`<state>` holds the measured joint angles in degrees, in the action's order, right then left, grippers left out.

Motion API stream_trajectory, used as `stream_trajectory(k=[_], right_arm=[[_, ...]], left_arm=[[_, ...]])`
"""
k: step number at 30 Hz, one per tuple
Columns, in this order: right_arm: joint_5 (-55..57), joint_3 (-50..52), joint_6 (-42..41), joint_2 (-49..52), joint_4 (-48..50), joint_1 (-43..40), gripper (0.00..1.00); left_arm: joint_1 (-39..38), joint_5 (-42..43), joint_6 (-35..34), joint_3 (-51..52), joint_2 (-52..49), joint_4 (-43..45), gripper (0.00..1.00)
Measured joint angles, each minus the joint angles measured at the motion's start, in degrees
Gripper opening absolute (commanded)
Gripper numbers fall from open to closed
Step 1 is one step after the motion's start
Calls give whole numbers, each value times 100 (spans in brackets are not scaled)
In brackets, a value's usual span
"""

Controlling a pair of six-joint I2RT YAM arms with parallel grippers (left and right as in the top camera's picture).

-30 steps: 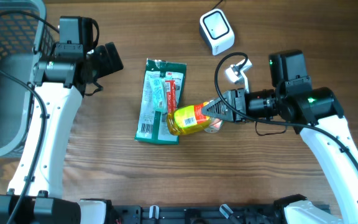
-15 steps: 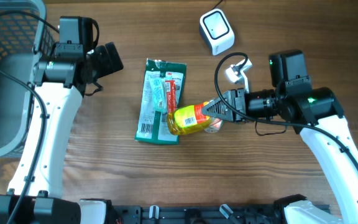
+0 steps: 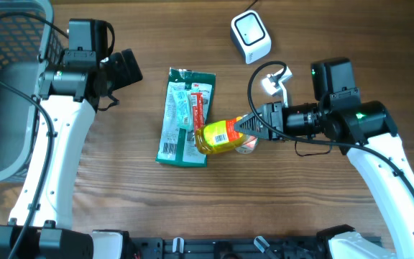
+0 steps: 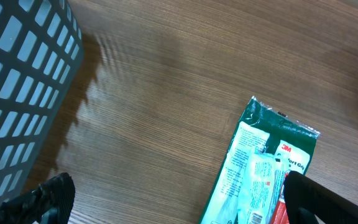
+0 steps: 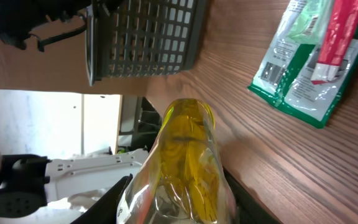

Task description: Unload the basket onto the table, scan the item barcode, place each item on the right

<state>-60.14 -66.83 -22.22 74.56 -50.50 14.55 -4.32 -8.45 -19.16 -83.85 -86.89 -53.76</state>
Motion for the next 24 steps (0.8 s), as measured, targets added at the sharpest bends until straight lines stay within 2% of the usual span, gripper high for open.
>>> stream_trajectory(k=[16,24], right_arm=[[17,0,-9,0,13,0,4],[92,0,-28,0,431,0,4]], left_arm=[[0,0,0,0,0,0,100],[0,0,0,0,0,2,100]])
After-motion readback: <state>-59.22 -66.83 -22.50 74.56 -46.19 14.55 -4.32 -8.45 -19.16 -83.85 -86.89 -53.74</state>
